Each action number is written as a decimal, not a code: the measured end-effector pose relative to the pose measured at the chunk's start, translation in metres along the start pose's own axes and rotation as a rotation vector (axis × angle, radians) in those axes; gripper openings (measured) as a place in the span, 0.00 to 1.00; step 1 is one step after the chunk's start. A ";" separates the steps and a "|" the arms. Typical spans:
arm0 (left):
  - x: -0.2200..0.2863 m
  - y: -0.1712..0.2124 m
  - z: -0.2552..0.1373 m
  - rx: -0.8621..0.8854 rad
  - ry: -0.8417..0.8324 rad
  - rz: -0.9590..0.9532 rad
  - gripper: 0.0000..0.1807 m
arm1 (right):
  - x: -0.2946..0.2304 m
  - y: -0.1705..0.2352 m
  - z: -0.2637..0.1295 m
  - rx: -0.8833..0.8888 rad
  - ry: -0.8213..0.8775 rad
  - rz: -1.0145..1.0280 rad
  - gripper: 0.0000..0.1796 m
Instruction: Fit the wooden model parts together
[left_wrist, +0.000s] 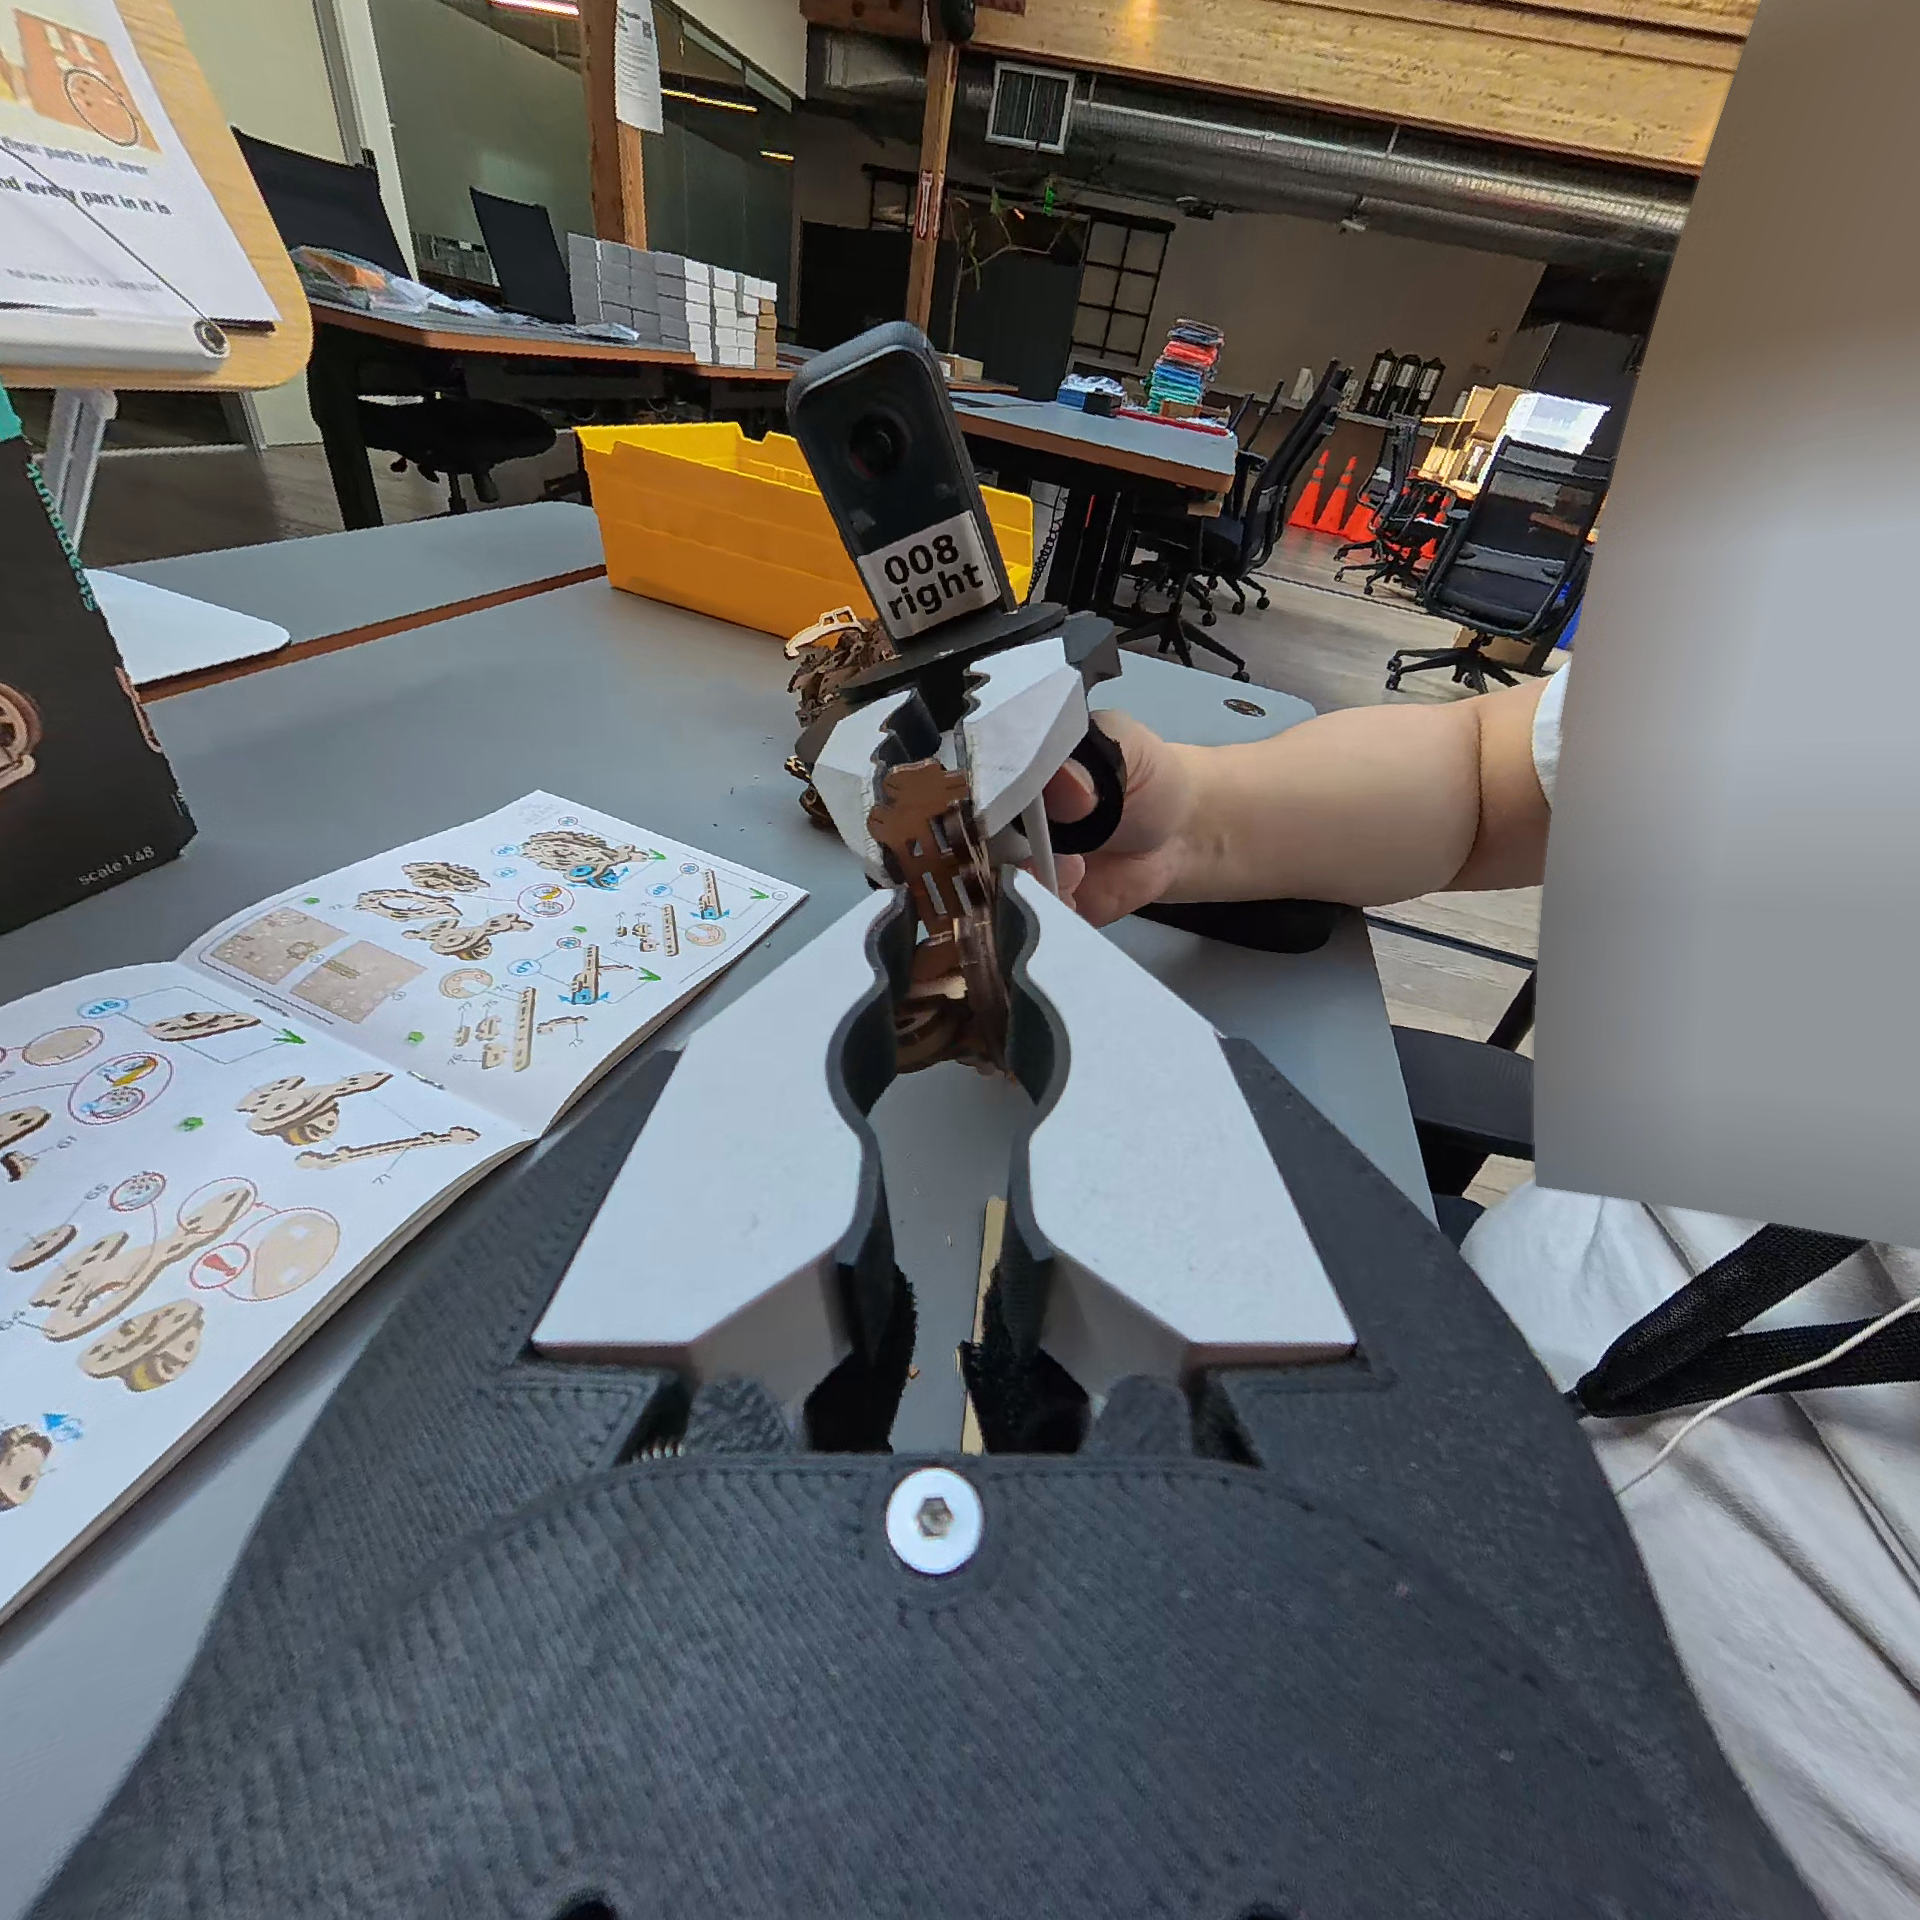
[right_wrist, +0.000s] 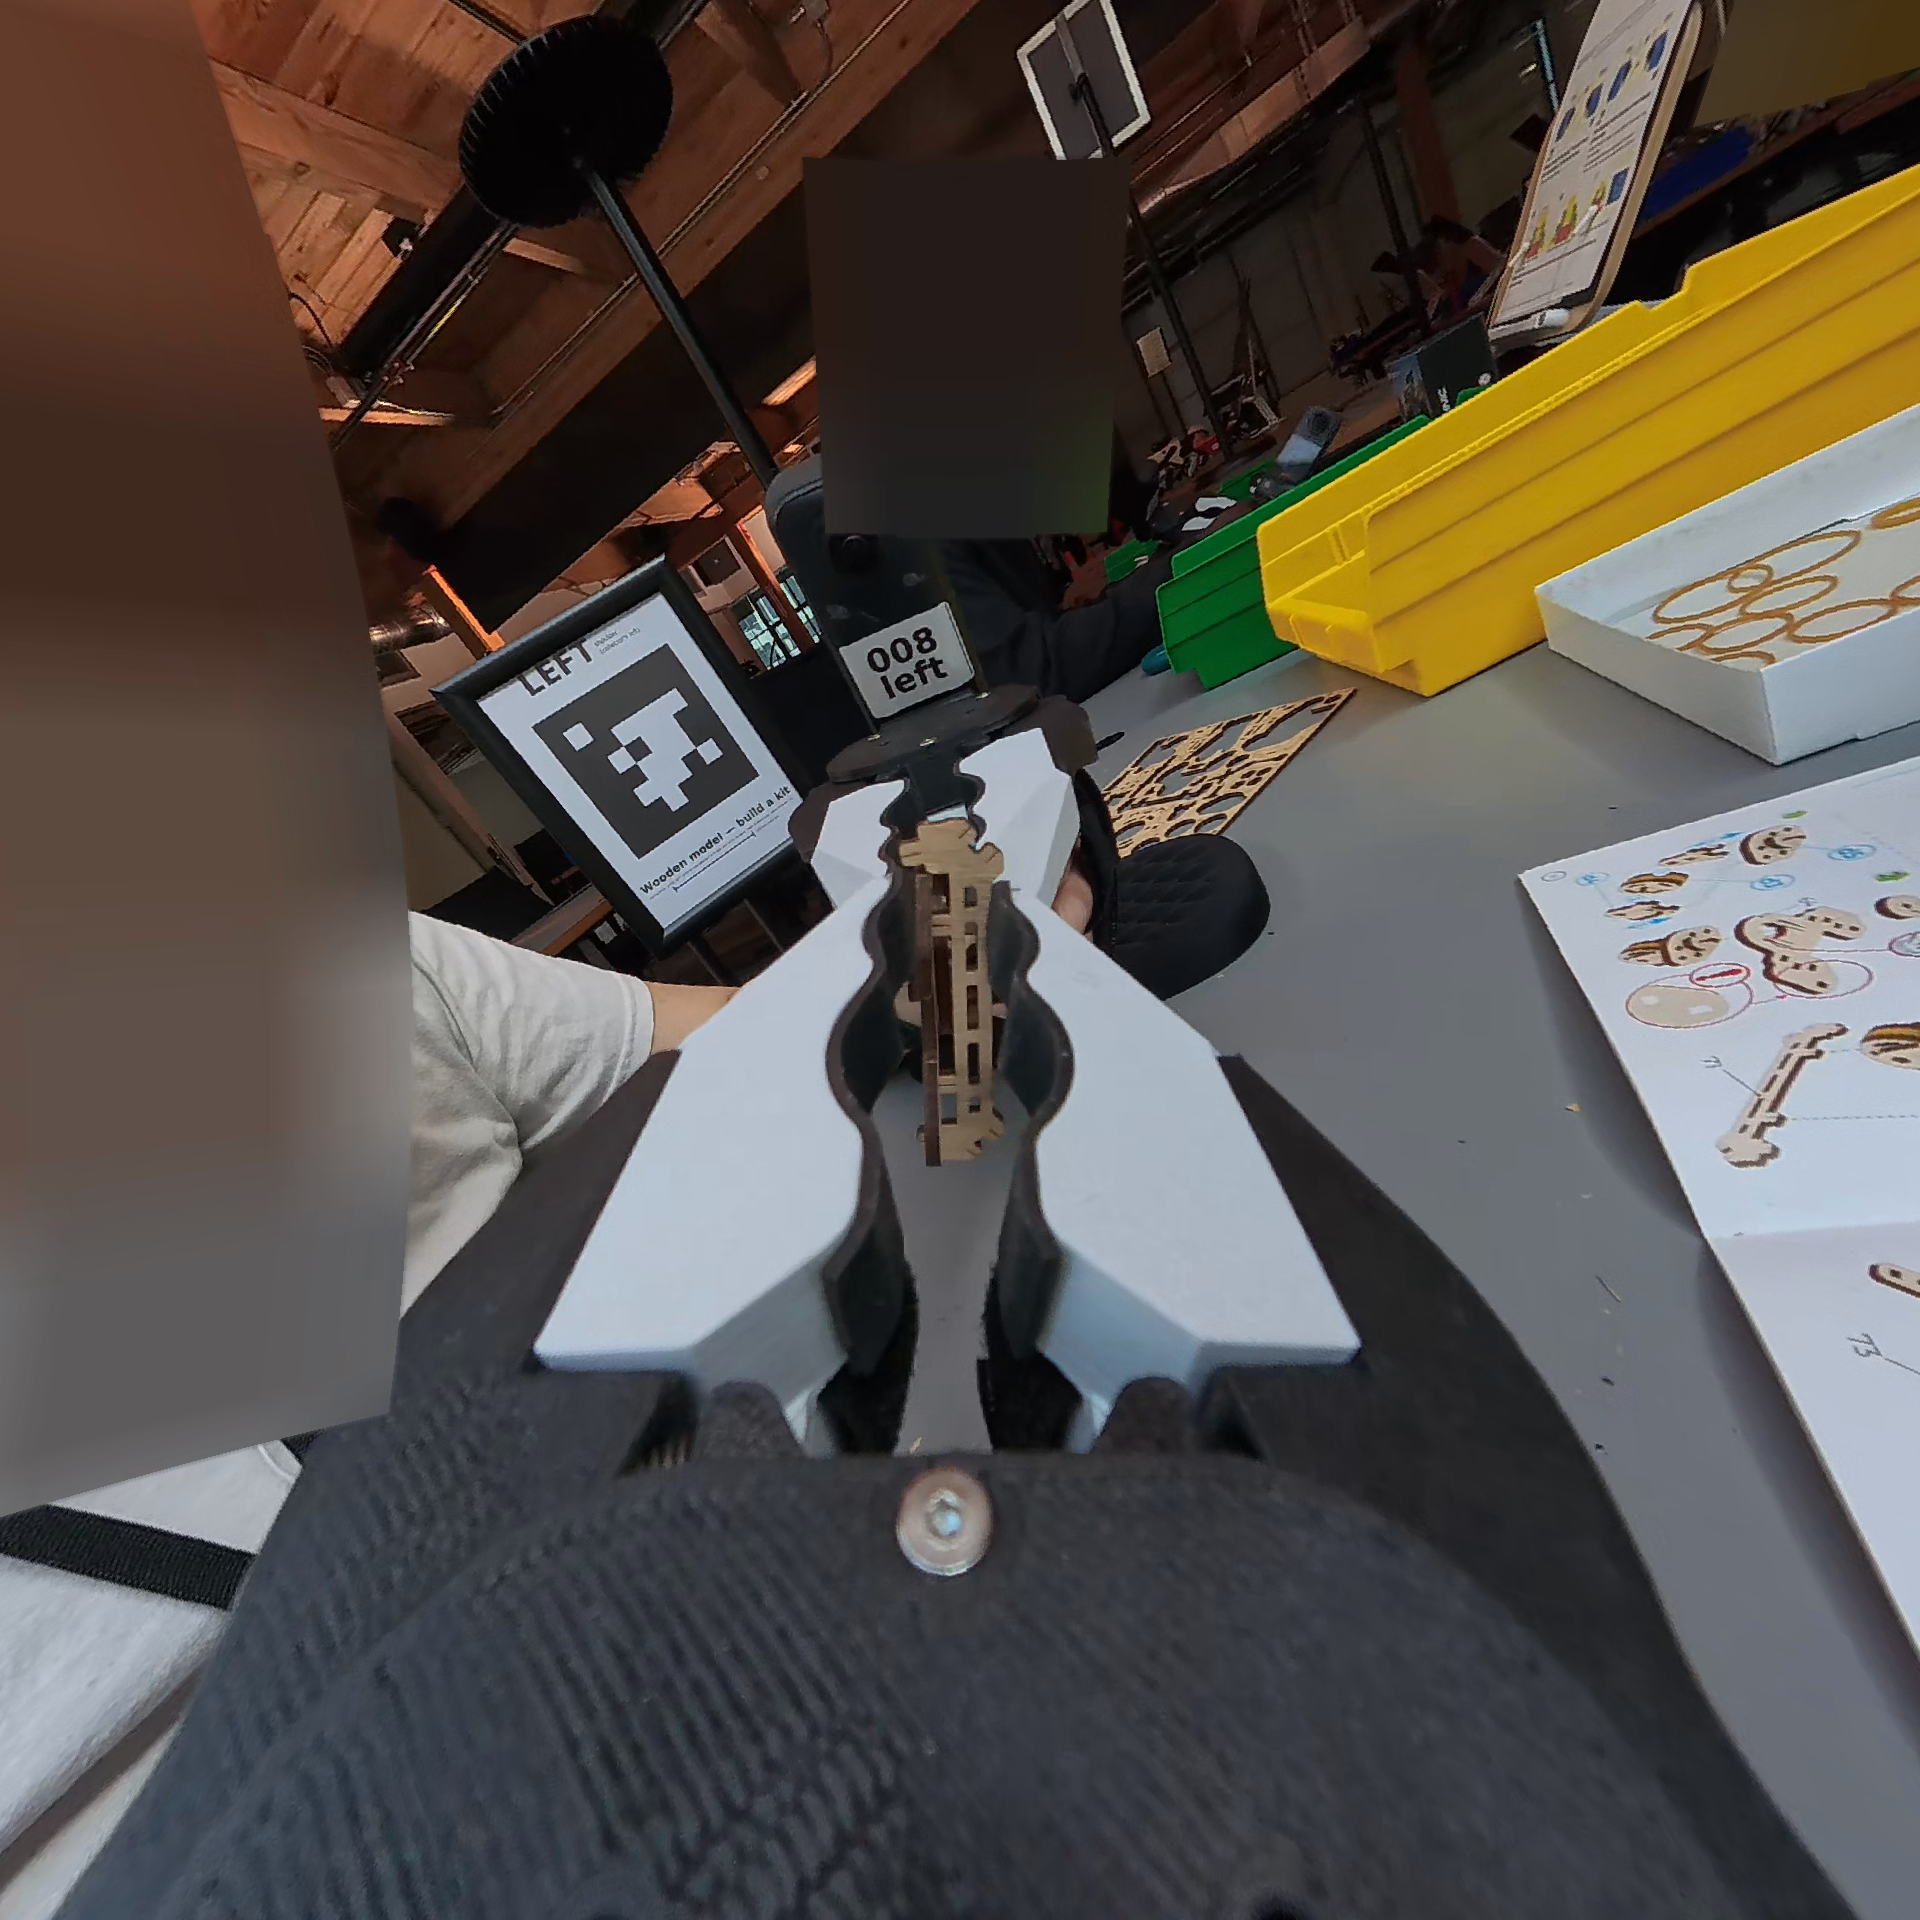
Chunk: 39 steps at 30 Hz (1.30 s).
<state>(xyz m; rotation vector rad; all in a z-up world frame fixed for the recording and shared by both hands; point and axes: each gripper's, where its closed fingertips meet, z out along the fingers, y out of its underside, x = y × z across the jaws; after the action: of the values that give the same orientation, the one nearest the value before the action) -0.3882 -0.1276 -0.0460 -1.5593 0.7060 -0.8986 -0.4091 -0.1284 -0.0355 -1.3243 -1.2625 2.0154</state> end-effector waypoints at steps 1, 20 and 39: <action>0.000 0.000 0.000 0.001 0.002 -0.002 0.07 | -0.001 0.000 0.000 -0.001 -0.004 -0.001 0.07; -0.024 -0.017 -0.018 0.150 -0.045 -0.176 0.07 | 0.021 0.020 -0.002 -0.157 0.110 -0.040 0.25; -0.016 -0.022 -0.014 0.172 -0.006 -0.156 0.07 | 0.008 0.025 0.007 -0.152 0.036 -0.006 0.07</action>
<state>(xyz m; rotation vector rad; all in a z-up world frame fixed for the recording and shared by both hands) -0.4097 -0.1179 -0.0266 -1.4768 0.4938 -1.0415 -0.4155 -0.1385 -0.0596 -1.4167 -1.4250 1.9155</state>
